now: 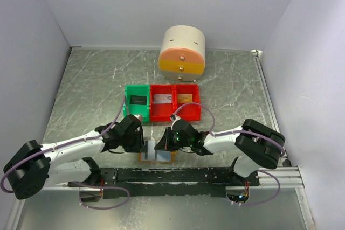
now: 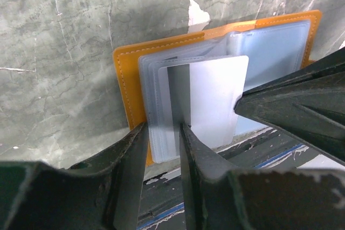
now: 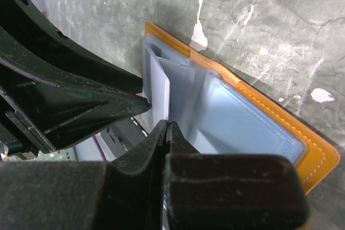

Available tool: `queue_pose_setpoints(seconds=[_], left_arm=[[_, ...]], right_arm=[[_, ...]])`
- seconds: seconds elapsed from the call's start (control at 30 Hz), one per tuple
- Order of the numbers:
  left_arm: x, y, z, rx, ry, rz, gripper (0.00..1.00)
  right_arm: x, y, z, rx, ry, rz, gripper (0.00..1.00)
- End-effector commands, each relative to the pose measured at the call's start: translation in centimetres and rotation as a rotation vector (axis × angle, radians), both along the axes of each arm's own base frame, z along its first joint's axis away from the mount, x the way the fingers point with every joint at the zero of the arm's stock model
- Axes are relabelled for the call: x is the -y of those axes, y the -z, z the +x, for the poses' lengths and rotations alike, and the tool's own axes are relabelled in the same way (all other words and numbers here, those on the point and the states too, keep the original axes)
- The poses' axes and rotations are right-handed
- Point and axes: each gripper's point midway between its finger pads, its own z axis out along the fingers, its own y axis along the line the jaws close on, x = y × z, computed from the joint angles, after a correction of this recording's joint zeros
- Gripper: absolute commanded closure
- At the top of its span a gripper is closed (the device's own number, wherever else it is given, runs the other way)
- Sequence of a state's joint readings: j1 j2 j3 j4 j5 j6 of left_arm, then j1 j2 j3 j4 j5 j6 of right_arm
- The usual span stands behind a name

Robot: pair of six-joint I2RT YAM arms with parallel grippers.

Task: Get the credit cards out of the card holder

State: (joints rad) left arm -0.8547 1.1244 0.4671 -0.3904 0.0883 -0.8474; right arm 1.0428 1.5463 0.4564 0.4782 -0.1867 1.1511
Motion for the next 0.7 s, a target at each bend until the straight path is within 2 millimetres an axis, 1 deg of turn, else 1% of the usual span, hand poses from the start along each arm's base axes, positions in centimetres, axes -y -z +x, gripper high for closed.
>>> queue_pose_setpoints(seconds=[0.0, 0.17, 0.33, 0.53, 0.63, 0.67], left_arm=[[0.8, -1.9, 1.1, 0.056, -0.031, -0.041, 0.61], [1.6, -2.7, 1.3, 0.068, -0.018, -0.090, 0.63], [1.2, -3.2, 1.6, 0.086, -0.028, -0.070, 0.60], [1.4, -4.6, 2.7, 0.127, -0.077, -0.077, 0.59], [2.1, -4.7, 2.9, 0.130, -0.047, -0.096, 0.59], [2.6, -4.6, 2.5, 0.116, -0.020, -0.115, 0.59]], right_arm=[[0.8, 0.2, 0.1, 0.006, 0.023, -0.027, 1.00], [1.6, 0.8, 0.3, 0.001, 0.045, -0.068, 1.00], [1.6, 1.1, 0.3, -0.013, 0.048, -0.068, 1.00], [2.3, 2.6, 0.5, -0.037, 0.081, -0.122, 1.00], [2.6, 2.8, 0.7, -0.029, 0.091, -0.154, 1.00], [2.7, 2.8, 0.6, -0.031, 0.090, -0.155, 1.00]])
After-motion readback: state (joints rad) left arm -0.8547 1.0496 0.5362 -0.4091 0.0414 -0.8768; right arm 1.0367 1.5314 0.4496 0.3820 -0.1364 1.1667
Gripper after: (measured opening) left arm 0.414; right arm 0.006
